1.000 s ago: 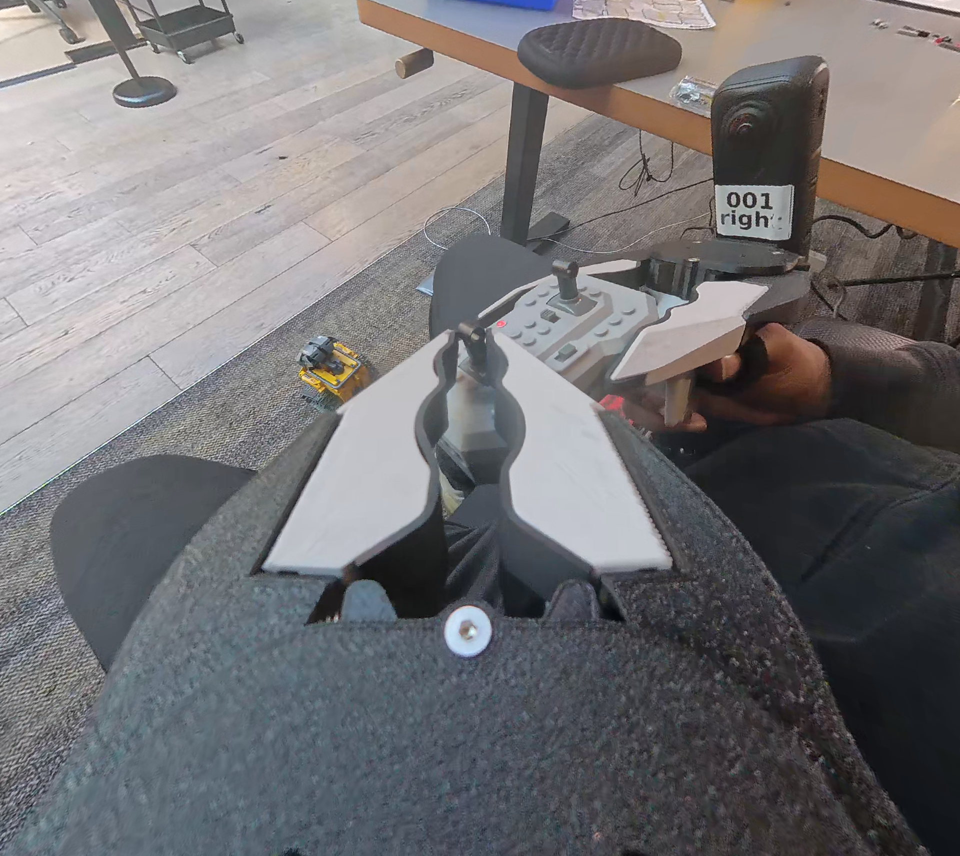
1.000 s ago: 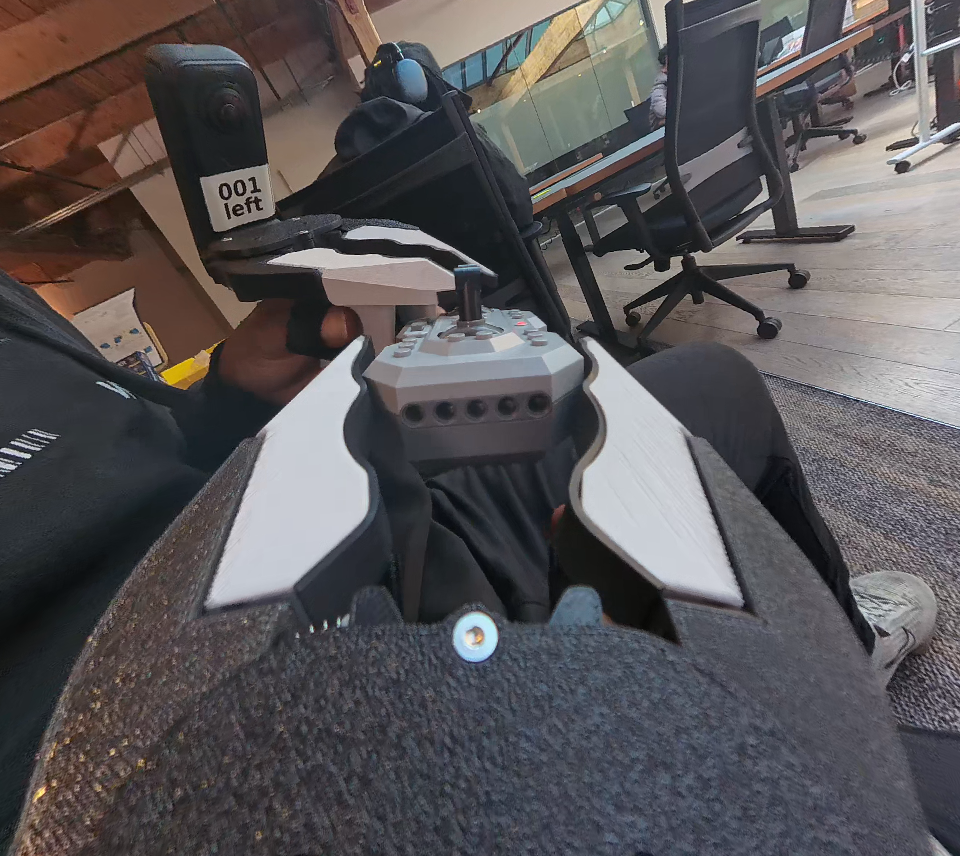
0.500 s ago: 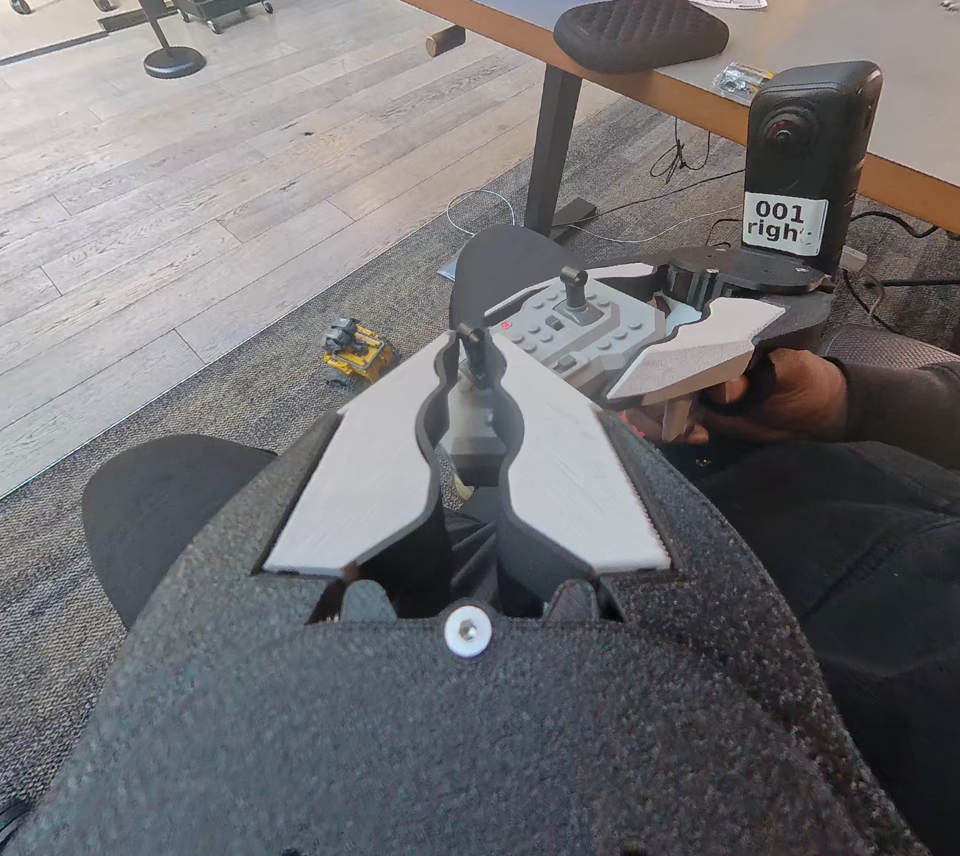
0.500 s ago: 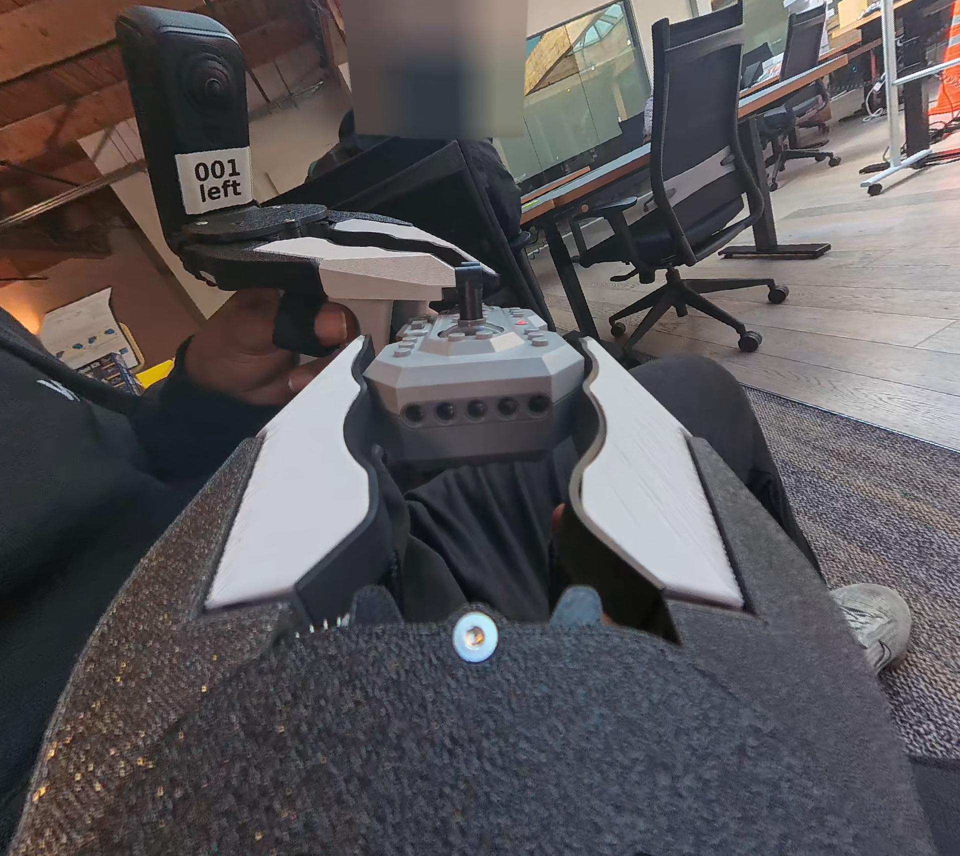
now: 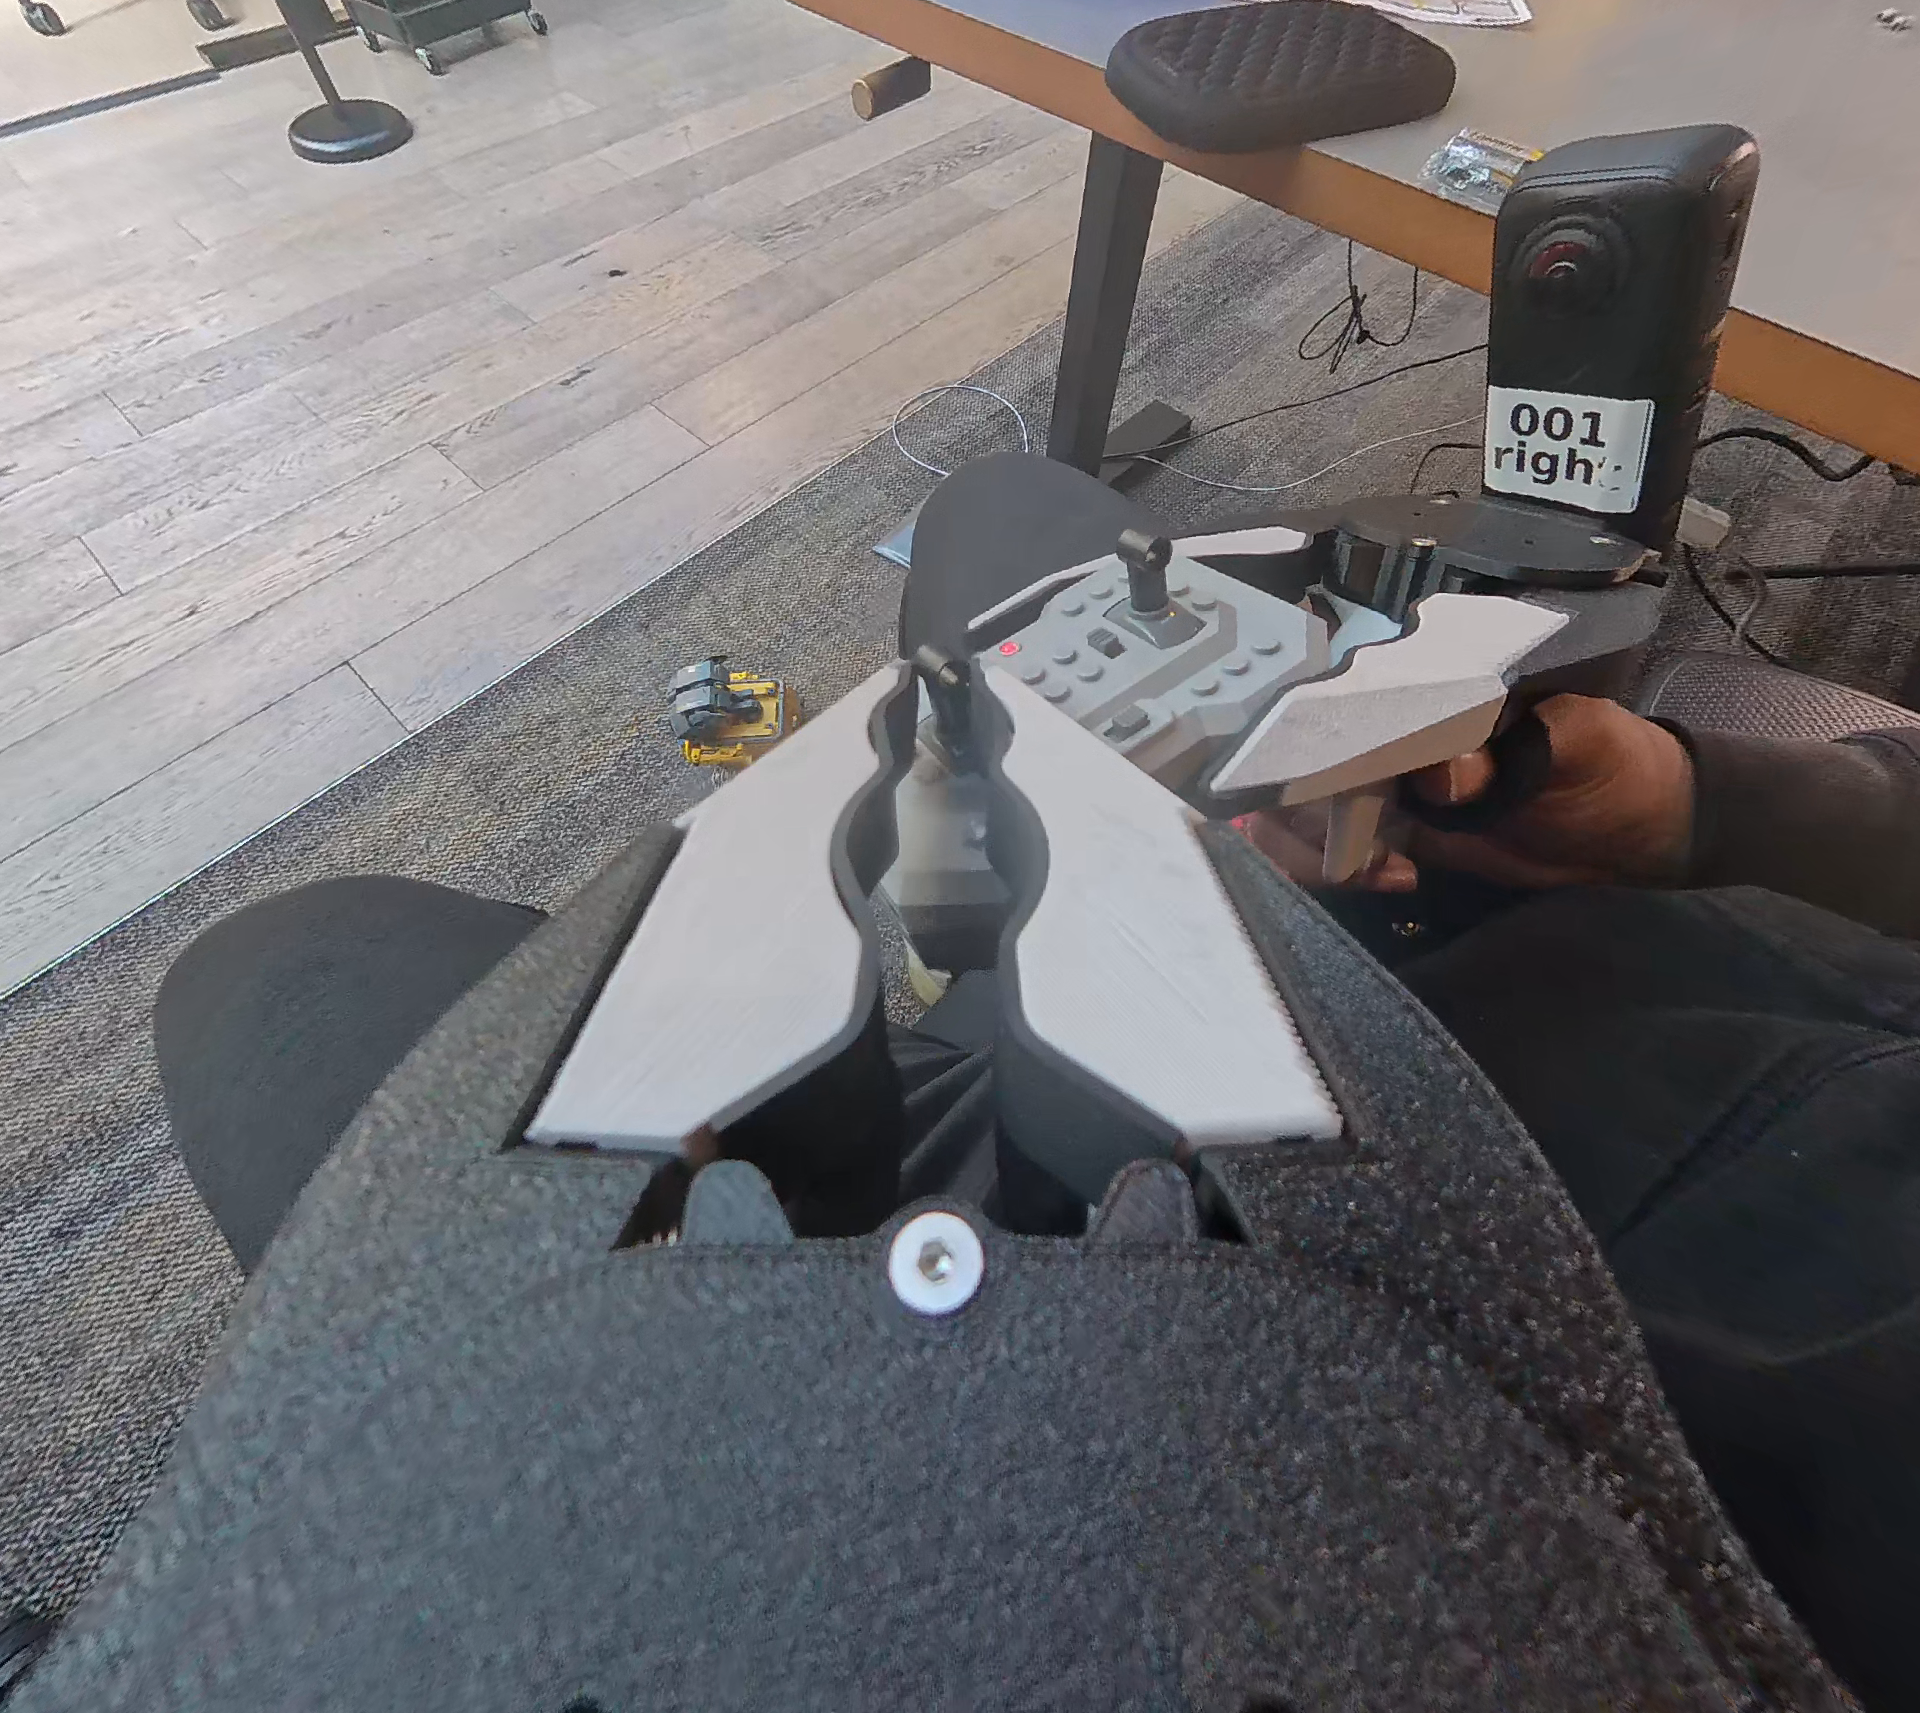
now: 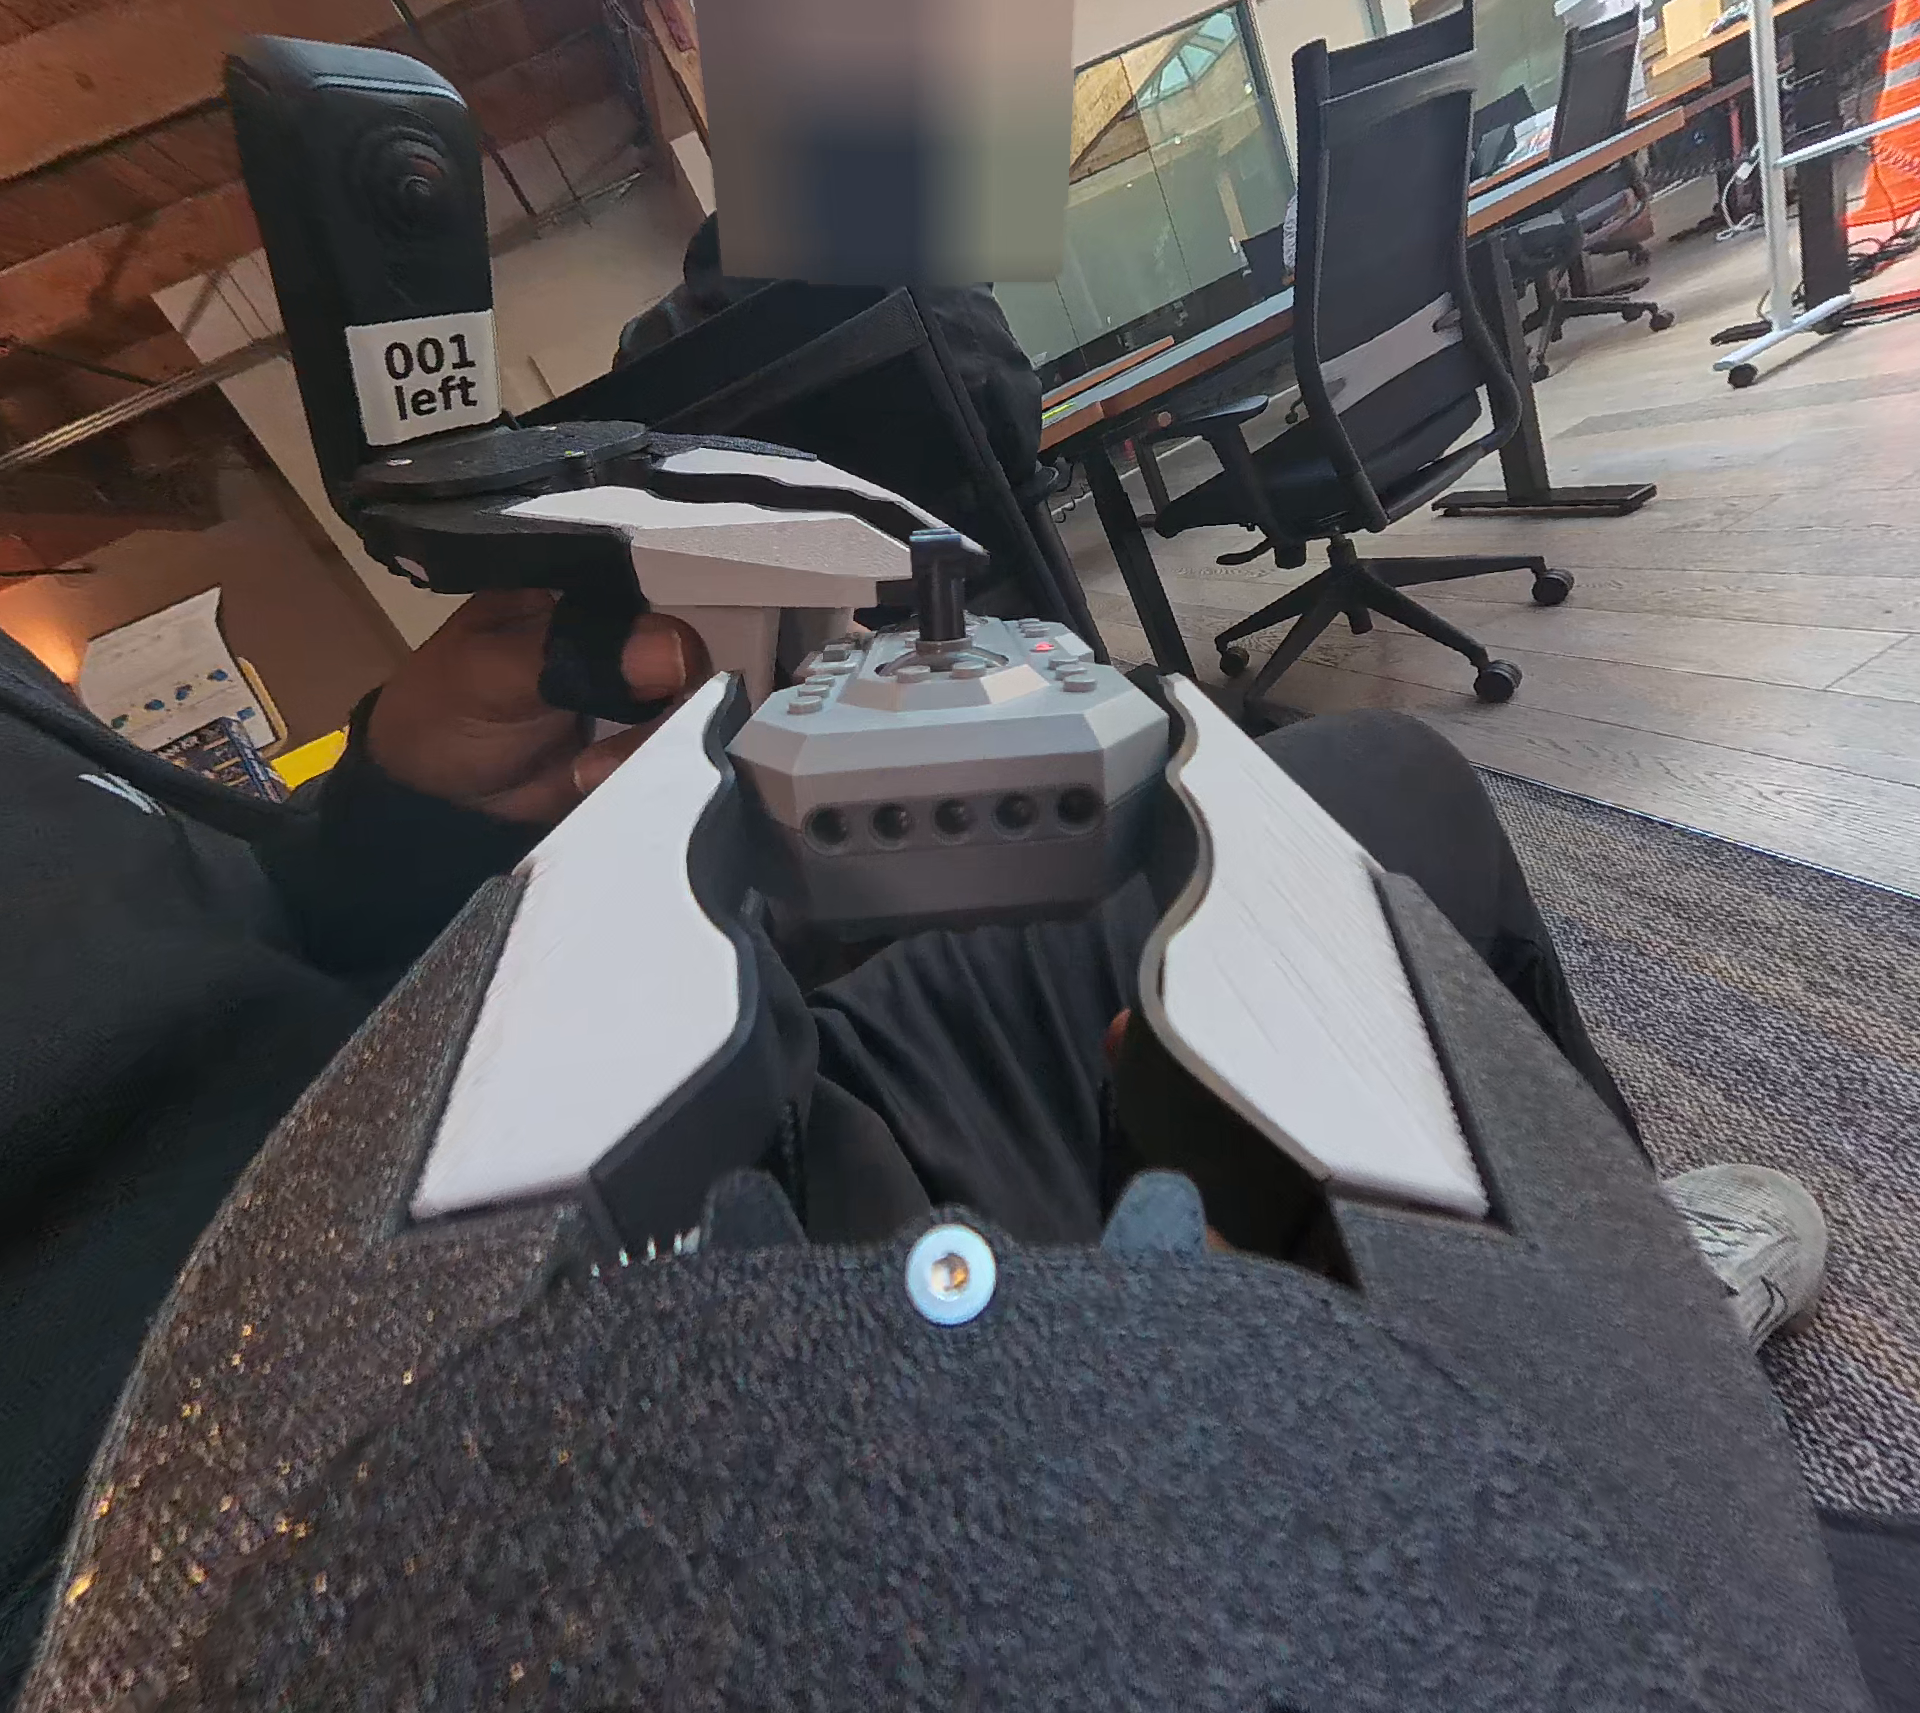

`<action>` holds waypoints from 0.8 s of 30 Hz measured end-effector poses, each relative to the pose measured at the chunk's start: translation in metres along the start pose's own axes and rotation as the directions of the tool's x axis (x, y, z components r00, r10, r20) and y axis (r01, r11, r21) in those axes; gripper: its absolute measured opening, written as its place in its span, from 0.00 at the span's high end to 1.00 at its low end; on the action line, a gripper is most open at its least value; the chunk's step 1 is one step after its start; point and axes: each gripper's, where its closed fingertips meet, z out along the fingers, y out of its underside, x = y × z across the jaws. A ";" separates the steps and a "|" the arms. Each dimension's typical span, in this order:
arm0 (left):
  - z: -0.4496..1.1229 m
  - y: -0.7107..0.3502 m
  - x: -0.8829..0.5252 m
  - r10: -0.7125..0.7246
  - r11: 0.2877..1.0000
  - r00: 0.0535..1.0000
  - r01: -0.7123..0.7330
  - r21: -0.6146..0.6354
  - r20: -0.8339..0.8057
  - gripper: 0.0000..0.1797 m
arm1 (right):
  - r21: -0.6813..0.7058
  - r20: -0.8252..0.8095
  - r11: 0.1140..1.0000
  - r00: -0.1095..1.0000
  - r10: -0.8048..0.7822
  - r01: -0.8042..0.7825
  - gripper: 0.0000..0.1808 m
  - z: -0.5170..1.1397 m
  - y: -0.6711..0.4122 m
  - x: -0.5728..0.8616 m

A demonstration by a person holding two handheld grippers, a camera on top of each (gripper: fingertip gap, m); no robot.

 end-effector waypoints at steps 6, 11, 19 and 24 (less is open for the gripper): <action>-0.001 0.000 0.000 -0.007 1.000 1.000 0.007 -0.001 -0.013 0.96 | -0.011 0.004 1.000 1.000 -0.028 0.028 0.59 0.000 0.001 -0.002; -0.001 0.000 0.001 0.003 1.000 1.000 -0.003 0.005 -0.002 0.96 | -0.003 -0.008 1.000 1.000 -0.015 0.015 0.58 0.000 0.000 0.000; 0.000 0.000 0.000 0.006 1.000 1.000 -0.006 0.004 0.006 0.96 | -0.002 -0.032 1.000 0.999 -0.017 0.017 0.58 -0.001 0.000 0.003; 0.000 0.000 0.000 0.008 1.000 1.000 -0.008 0.007 0.004 0.96 | -0.002 -0.031 1.000 0.999 -0.015 0.015 0.58 -0.001 0.000 0.002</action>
